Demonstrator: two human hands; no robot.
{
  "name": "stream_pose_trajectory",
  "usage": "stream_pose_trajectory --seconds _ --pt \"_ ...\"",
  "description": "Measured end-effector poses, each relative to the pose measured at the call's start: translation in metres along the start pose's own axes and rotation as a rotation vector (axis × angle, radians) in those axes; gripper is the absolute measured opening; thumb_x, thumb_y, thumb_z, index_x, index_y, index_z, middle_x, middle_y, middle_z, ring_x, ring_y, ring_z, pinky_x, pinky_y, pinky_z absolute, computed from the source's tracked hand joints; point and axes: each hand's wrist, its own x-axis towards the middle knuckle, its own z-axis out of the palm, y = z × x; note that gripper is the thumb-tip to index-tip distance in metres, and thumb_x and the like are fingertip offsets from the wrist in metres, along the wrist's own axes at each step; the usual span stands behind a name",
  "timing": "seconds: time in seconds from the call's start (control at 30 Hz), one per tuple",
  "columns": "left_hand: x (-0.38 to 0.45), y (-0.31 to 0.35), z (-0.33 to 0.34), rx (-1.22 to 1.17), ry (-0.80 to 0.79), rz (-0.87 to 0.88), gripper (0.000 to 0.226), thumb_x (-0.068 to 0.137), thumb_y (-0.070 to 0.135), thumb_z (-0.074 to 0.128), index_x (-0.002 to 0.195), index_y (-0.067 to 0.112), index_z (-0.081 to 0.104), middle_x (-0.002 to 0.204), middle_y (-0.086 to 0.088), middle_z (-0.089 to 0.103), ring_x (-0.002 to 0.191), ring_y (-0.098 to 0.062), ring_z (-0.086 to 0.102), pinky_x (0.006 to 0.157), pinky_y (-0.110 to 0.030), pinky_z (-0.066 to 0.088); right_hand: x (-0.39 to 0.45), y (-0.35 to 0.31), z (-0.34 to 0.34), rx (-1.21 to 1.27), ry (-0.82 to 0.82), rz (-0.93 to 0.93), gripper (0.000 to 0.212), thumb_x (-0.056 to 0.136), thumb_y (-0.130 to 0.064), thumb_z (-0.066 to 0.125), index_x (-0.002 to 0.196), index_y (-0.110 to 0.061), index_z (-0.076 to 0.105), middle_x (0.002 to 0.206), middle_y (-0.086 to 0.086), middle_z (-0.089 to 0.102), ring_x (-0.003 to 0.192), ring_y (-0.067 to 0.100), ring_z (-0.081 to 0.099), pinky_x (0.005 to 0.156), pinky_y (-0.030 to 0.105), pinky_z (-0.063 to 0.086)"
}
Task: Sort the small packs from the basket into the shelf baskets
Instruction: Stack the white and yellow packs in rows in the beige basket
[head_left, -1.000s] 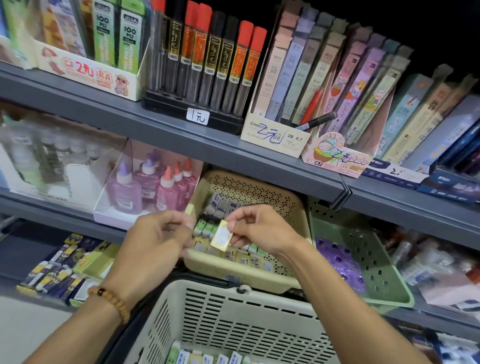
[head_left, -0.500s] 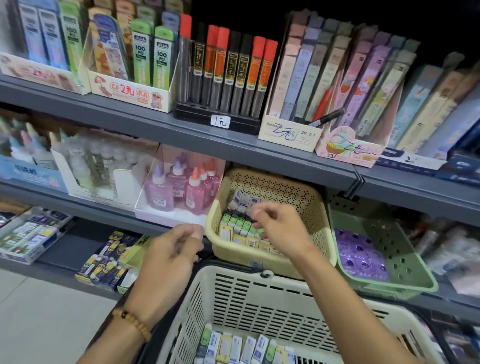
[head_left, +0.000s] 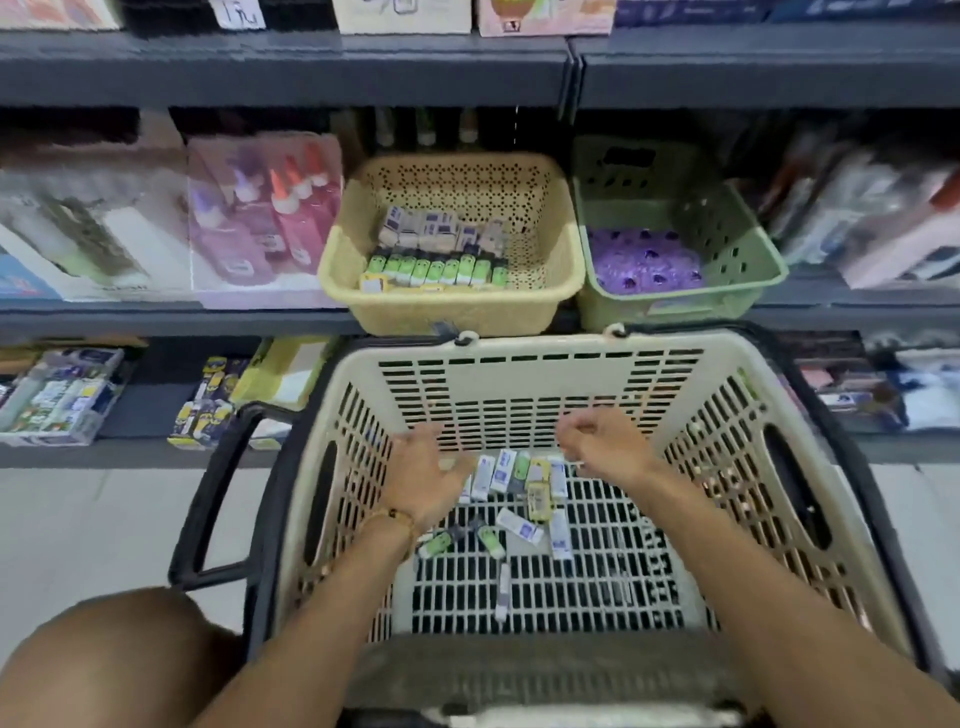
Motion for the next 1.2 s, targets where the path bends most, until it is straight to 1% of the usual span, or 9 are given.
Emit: stream_pose_trajectory --seconds 0.07,0.13,0.23,0.4,0.5,0.73,0.9,1.07,1.2 --pt "0.013 -0.009 0.015 0.233 -0.091 -0.053 0.062 0.087 0.042 0.062 0.139 0.021 0.033 0.146 -0.013 0.03 0.132 -0.032 0.036 0.108 -0.041 0.037 0.017 0.015 0.003 -0.092 -0.051 0.039 0.03 0.096 -0.01 0.048 0.083 0.015 0.058 0.076 0.017 0.052 0.07 0.023 0.05 0.083 0.055 0.052" --pt "0.022 -0.02 0.029 0.479 -0.139 -0.088 0.074 0.081 0.053 0.062 0.139 0.022 0.028 0.149 -0.014 0.024 0.133 -0.036 0.031 0.106 -0.045 0.038 0.031 0.031 0.005 -0.163 -0.08 0.082 0.028 0.095 -0.013 0.05 0.075 0.003 0.06 0.071 0.02 0.056 0.062 0.023 0.056 0.069 0.041 0.052" --pt "0.032 -0.032 0.051 0.748 -0.133 -0.041 0.09 0.07 0.07 0.055 0.139 0.021 0.024 0.15 -0.015 0.022 0.134 -0.04 0.021 0.106 -0.047 0.033 0.048 0.057 0.006 -0.242 -0.119 0.143 0.013 0.095 -0.023 0.053 0.098 -0.012 0.057 0.076 0.007 0.055 0.063 0.017 0.049 0.058 0.028 0.038" --pt "0.038 -0.05 0.075 0.911 -0.079 0.015 0.105 0.065 0.078 0.043 0.147 0.02 0.015 0.15 -0.009 0.023 0.135 -0.04 0.013 0.107 -0.054 0.025 0.064 0.08 0.028 -0.259 -0.17 0.164 0.05 0.095 -0.031 0.058 0.141 -0.016 0.044 0.138 0.013 0.048 0.105 0.023 0.059 0.094 0.032 0.047" --pt "0.037 -0.058 0.083 0.93 -0.052 0.139 0.101 0.066 0.076 0.036 0.148 0.023 0.016 0.144 -0.006 0.028 0.133 -0.033 0.018 0.106 -0.056 0.022 0.064 0.078 0.039 -0.321 -0.122 0.129 0.049 0.093 -0.039 0.058 0.139 -0.026 0.045 0.138 0.008 0.035 0.09 0.019 0.057 0.087 0.025 0.044" --pt "0.043 -0.07 0.092 0.823 -0.059 0.071 0.102 0.069 0.079 0.041 0.149 0.03 0.004 0.158 -0.001 0.003 0.146 -0.032 0.001 0.113 -0.061 0.01 0.065 0.08 0.046 -0.487 -0.158 0.034 0.075 0.081 -0.055 0.068 0.144 -0.033 0.034 0.135 0.007 0.028 0.113 0.03 0.057 0.095 0.035 0.048" --pt "0.04 -0.071 0.098 0.827 -0.013 0.155 0.094 0.067 0.077 0.043 0.145 0.03 0.019 0.144 0.0 0.029 0.134 -0.029 0.023 0.103 -0.058 0.028 0.061 0.093 0.046 -0.582 -0.149 -0.033 0.086 0.075 -0.049 0.076 0.146 -0.033 0.031 0.133 0.007 0.029 0.112 0.028 0.055 0.094 0.037 0.05" --pt "0.052 -0.061 0.105 0.766 -0.055 0.094 0.082 0.074 0.066 0.053 0.142 0.031 0.025 0.145 0.005 0.027 0.136 -0.031 0.016 0.1 -0.062 0.035 0.059 0.1 0.046 -0.642 -0.119 -0.074 0.084 0.074 -0.052 0.076 0.143 -0.037 0.031 0.132 0.006 0.029 0.101 0.026 0.058 0.079 0.033 0.053" --pt "0.046 -0.067 0.107 0.785 -0.029 0.162 0.068 0.079 0.067 0.046 0.136 0.032 0.033 0.138 0.01 0.038 0.133 -0.028 0.023 0.1 -0.056 0.036 0.057 0.104 0.049 -0.681 -0.08 -0.076 0.08 0.077 -0.051 0.075 0.142 -0.033 0.033 0.134 0.008 0.028 0.102 0.028 0.057 0.082 0.034 0.053"
